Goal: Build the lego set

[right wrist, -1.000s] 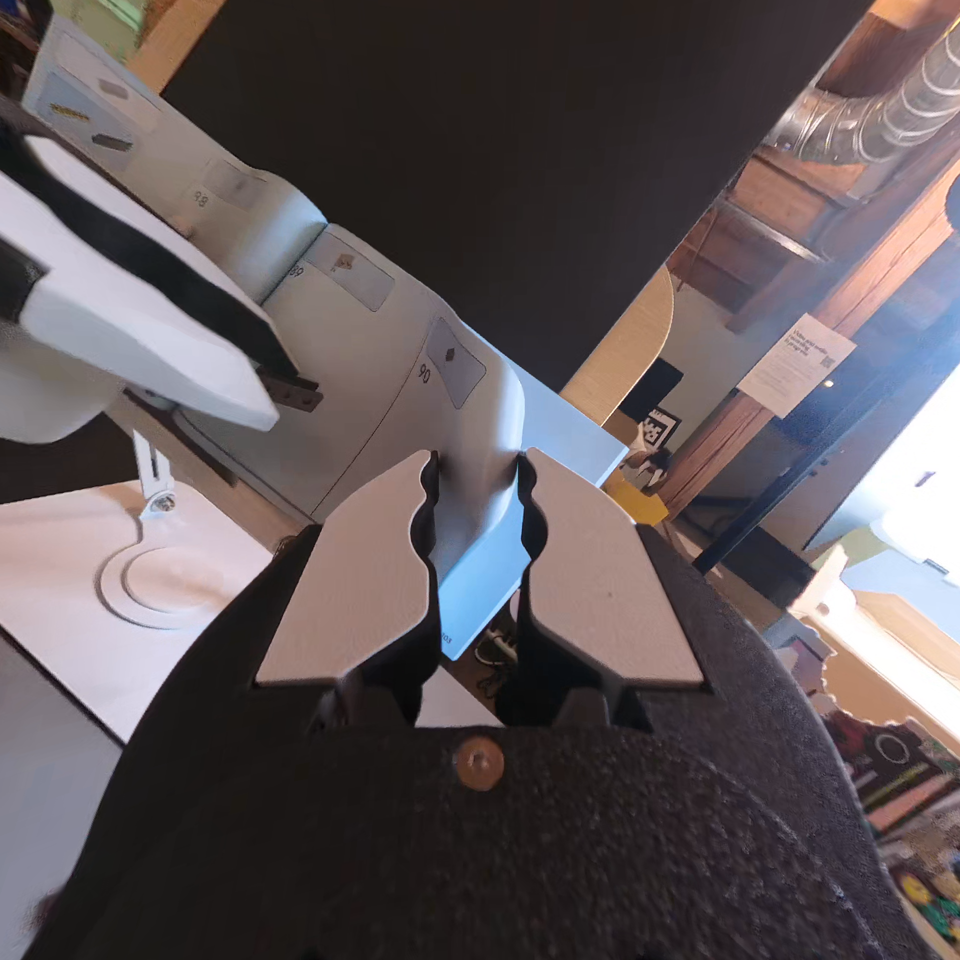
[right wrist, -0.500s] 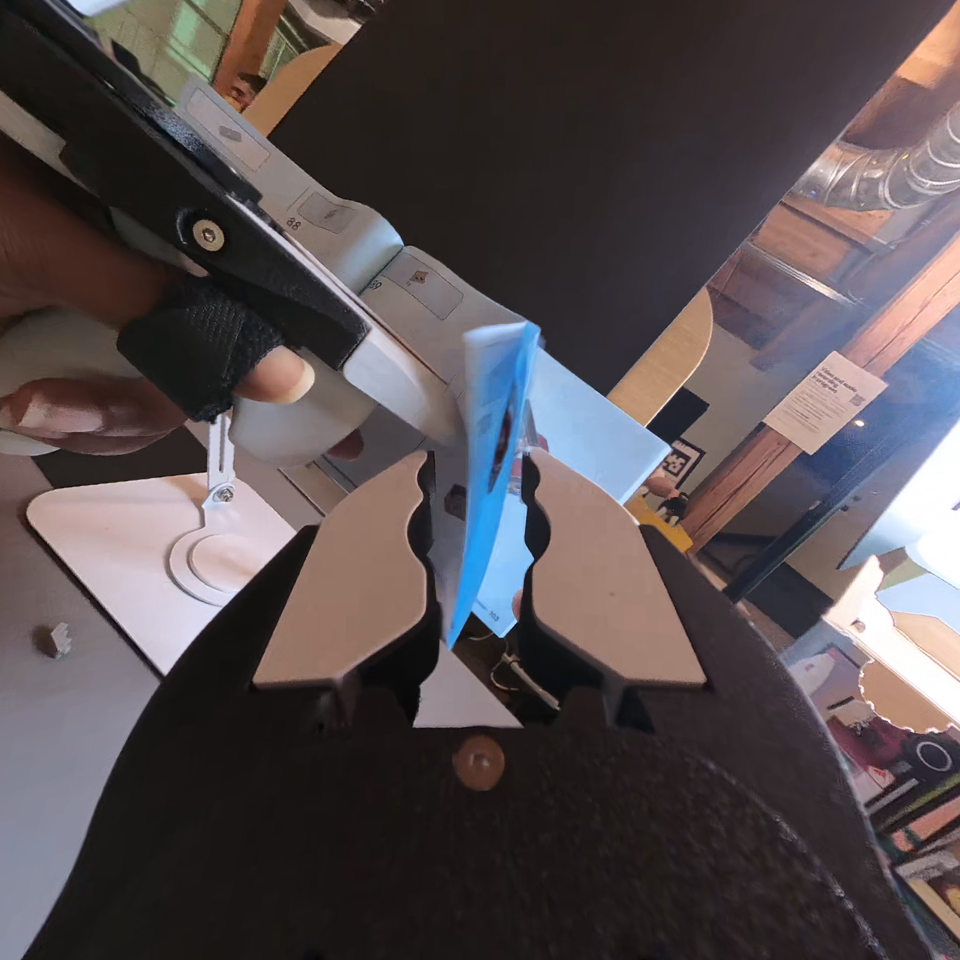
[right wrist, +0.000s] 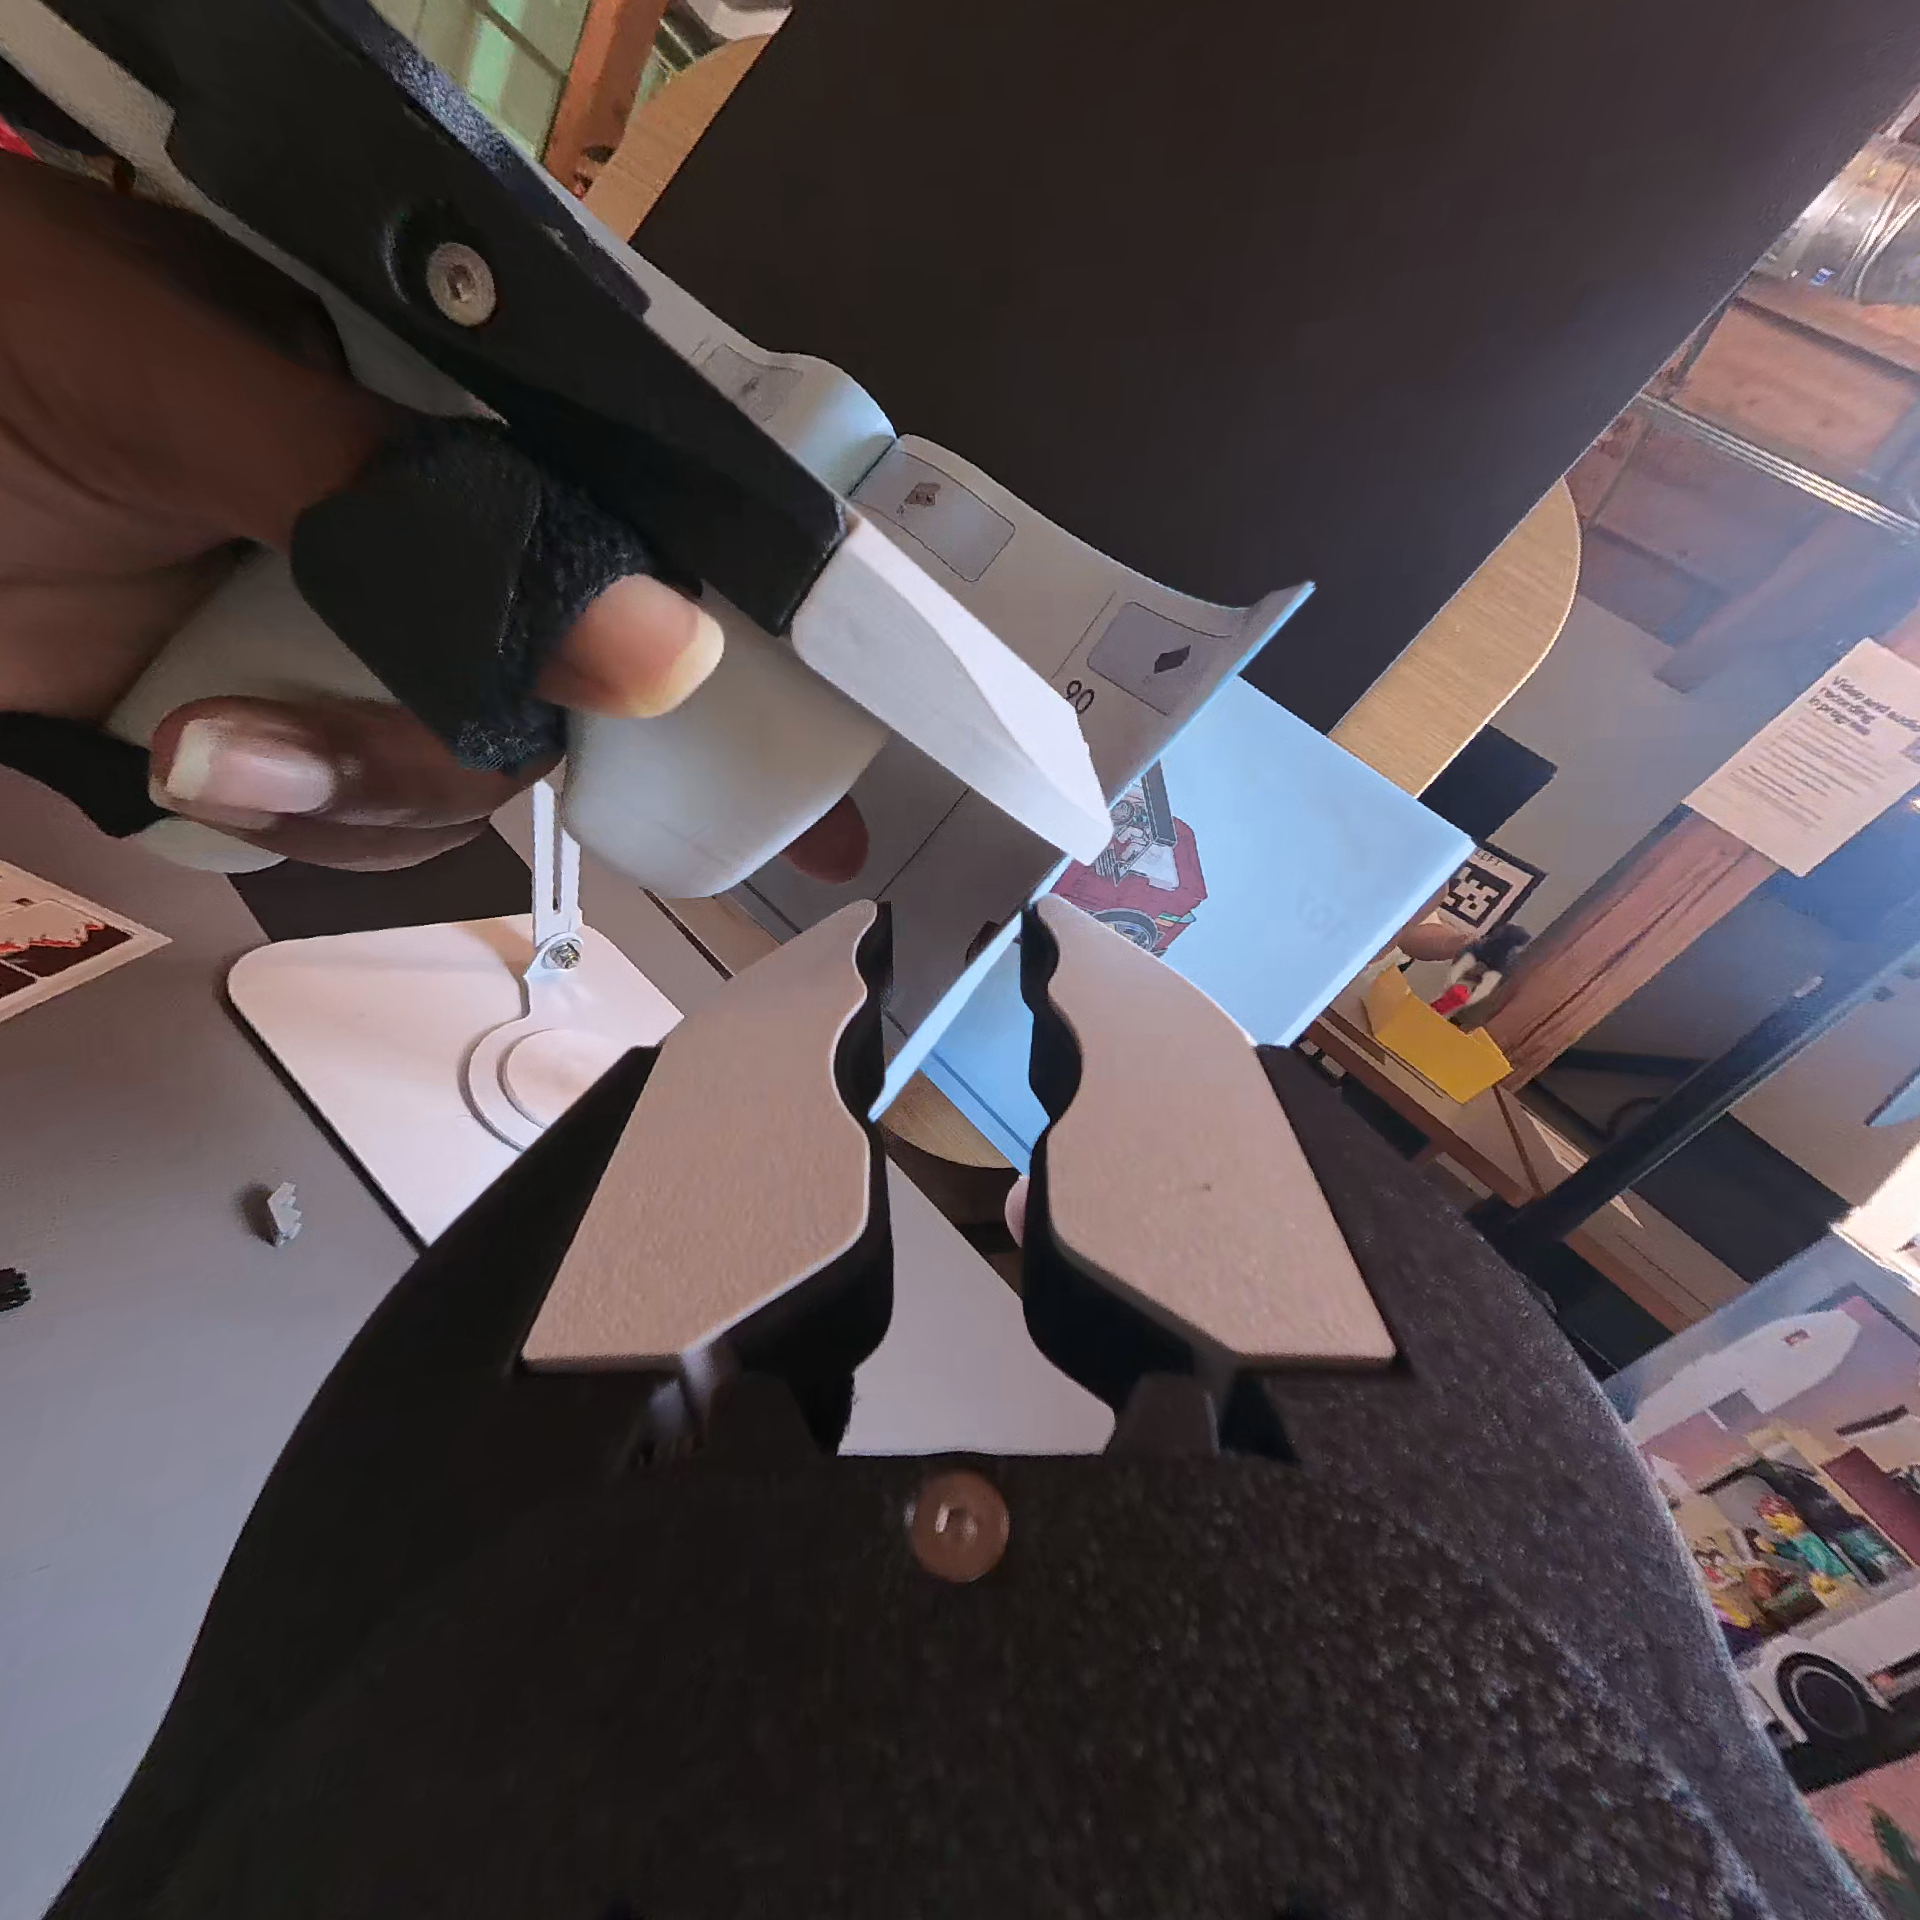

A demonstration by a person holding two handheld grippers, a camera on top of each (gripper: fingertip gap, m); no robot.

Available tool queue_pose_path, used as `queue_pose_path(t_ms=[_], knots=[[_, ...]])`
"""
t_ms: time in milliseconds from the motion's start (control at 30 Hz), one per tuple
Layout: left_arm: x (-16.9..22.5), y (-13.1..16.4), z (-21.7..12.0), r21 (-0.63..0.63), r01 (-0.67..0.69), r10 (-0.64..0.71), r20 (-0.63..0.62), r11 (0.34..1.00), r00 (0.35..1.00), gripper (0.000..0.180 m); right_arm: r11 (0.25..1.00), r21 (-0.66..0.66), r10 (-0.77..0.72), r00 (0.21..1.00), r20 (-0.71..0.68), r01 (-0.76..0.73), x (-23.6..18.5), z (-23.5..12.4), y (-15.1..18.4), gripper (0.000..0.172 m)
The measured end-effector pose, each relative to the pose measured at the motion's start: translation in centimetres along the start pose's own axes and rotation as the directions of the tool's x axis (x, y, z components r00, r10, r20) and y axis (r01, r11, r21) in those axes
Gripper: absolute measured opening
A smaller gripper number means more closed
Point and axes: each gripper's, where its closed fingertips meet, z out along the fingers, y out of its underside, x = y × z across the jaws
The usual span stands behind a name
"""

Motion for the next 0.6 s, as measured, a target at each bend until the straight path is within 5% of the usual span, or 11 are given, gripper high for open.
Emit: queue_pose_path(t_ms=[367,600], knots=[[-0.3,0.4,-0.4,0.01,-0.001,0.001,-0.017,1.0,1.0,0.0,0.994,-0.043,0.1,0.993,0.055,-0.097,0.5,0.4,1.4,0.014],[-0.6,0.2,-0.7,0.004,0.085,-0.085,-0.062,0.996,0.994,0.036,0.988,-0.008,0.153,0.983,0.1,-0.153,0.3,0.1,0.7,0.001]])
